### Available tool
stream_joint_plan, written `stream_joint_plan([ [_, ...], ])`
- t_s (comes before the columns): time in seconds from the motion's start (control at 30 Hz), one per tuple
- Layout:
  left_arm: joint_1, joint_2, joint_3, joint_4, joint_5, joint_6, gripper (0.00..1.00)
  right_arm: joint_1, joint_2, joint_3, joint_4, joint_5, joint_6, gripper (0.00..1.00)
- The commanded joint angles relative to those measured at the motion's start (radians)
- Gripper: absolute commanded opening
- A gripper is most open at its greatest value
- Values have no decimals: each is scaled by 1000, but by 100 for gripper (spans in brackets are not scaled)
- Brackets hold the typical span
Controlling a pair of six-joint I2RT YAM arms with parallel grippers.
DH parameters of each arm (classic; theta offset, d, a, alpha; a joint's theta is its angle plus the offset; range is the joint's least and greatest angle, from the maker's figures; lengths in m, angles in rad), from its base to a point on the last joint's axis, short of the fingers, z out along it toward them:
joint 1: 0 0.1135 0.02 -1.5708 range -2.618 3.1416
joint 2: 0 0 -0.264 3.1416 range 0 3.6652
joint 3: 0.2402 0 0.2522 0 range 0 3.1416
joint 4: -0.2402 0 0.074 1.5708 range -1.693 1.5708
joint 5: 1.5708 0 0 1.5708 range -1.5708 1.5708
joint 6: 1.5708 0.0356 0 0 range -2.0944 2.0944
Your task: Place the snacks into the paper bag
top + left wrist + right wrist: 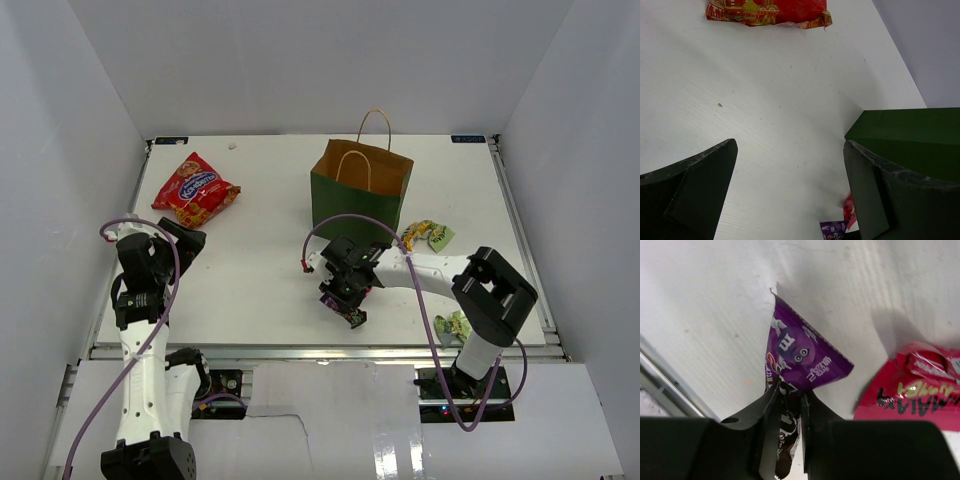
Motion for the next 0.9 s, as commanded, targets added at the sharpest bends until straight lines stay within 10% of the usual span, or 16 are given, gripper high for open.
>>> stream_joint_plan([
  [0.0, 6, -16, 3, -12, -14, -1, 98, 3, -26, 26, -25, -146, -123, 21],
  [0.4, 6, -30, 12, -23, -23, 14, 98, -63, -258, 259, -139, -399, -697, 10],
  [0.87, 6, -11, 17, -17, -21, 29, 98, -324, -95, 1048, 111, -240, -499, 14],
])
